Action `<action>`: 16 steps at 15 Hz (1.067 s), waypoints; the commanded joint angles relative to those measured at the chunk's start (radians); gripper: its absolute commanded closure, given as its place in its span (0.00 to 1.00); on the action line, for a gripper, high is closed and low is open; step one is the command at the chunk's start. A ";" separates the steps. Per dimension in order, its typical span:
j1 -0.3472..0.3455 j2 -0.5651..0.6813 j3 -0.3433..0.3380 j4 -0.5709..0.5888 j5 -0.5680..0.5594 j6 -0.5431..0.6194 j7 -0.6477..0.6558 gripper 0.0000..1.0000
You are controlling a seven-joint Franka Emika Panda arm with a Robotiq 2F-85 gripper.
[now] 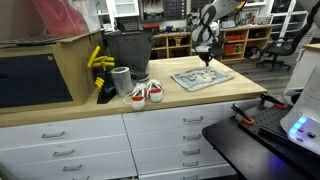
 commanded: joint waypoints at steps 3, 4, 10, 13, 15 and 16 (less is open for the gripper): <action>-0.057 -0.075 0.055 0.009 0.015 -0.114 -0.081 0.53; -0.071 -0.089 0.069 0.009 0.018 -0.151 -0.117 0.44; -0.114 -0.140 0.105 0.006 -0.017 -0.332 -0.414 0.01; -0.114 -0.126 0.094 0.006 -0.055 -0.329 -0.560 0.00; -0.110 -0.112 0.083 -0.006 -0.086 -0.286 -0.631 0.00; -0.115 -0.107 0.087 -0.009 -0.094 -0.270 -0.666 0.00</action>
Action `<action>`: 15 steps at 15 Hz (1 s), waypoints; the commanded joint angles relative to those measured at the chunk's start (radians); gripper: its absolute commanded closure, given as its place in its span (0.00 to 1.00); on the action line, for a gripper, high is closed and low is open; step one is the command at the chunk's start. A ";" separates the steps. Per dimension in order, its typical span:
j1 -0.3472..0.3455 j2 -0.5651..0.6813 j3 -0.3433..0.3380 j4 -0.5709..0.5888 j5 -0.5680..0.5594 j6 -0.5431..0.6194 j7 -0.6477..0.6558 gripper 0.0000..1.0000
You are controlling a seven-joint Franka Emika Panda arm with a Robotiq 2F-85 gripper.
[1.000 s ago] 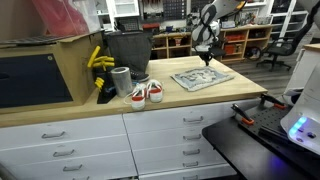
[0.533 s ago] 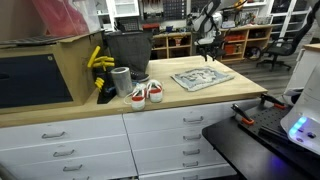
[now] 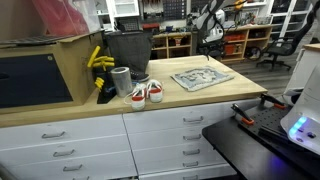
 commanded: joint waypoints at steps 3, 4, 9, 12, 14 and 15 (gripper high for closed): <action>-0.011 0.027 0.005 -0.030 -0.028 0.100 -0.137 0.00; -0.015 0.040 0.009 -0.021 -0.020 0.114 -0.150 0.00; -0.063 0.071 0.071 -0.007 0.068 0.139 -0.240 0.00; -0.079 0.085 0.094 -0.002 0.106 0.139 -0.287 0.00; -0.088 0.089 0.098 0.008 0.115 0.139 -0.317 0.00; -0.089 0.089 0.097 0.013 0.110 0.140 -0.331 0.00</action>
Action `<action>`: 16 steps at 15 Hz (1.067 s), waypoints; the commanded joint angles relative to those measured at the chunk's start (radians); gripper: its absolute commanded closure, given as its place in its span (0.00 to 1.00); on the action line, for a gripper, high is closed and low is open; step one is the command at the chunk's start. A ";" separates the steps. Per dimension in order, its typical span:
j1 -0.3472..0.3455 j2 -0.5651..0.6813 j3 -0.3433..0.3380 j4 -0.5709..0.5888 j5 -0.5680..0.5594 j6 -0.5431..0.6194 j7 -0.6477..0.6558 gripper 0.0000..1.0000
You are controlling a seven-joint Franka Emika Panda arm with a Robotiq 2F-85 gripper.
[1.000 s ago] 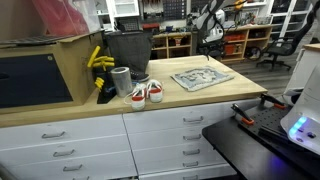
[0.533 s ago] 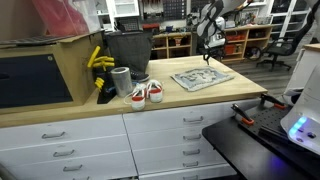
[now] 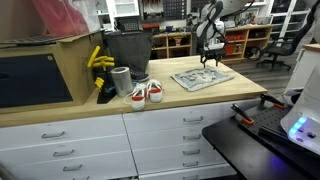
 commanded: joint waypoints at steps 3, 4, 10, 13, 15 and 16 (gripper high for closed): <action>-0.025 0.009 0.014 0.045 -0.004 0.018 -0.138 0.00; -0.031 0.016 0.020 0.062 -0.007 0.010 -0.178 0.00; -0.088 0.088 0.100 0.176 -0.006 -0.068 -0.496 0.00; -0.103 0.123 0.120 0.225 -0.005 -0.102 -0.569 0.00; -0.105 0.139 0.123 0.252 -0.008 -0.119 -0.592 0.00; -0.104 0.143 0.120 0.260 -0.012 -0.119 -0.596 0.00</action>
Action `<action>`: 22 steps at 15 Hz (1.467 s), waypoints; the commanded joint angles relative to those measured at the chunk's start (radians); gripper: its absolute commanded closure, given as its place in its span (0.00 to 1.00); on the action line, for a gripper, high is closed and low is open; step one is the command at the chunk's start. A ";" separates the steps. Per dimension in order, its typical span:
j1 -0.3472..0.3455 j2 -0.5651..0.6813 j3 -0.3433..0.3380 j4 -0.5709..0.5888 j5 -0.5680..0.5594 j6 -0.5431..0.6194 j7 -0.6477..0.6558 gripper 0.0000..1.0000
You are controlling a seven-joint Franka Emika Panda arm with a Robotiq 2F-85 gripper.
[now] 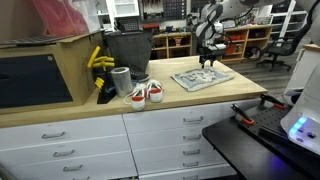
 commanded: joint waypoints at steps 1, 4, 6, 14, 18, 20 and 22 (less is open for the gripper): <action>-0.009 0.034 0.008 0.080 -0.006 -0.051 -0.038 0.00; -0.005 0.029 0.002 0.086 -0.017 -0.035 -0.039 0.00; -0.011 0.035 0.010 0.100 -0.013 -0.049 -0.053 0.00; -0.009 0.062 0.004 0.117 -0.032 -0.103 -0.093 0.00; -0.013 0.071 0.002 0.136 -0.033 -0.102 -0.091 0.41; -0.016 0.071 0.001 0.140 -0.032 -0.100 -0.087 0.57; -0.019 0.071 0.002 0.145 -0.030 -0.101 -0.086 0.71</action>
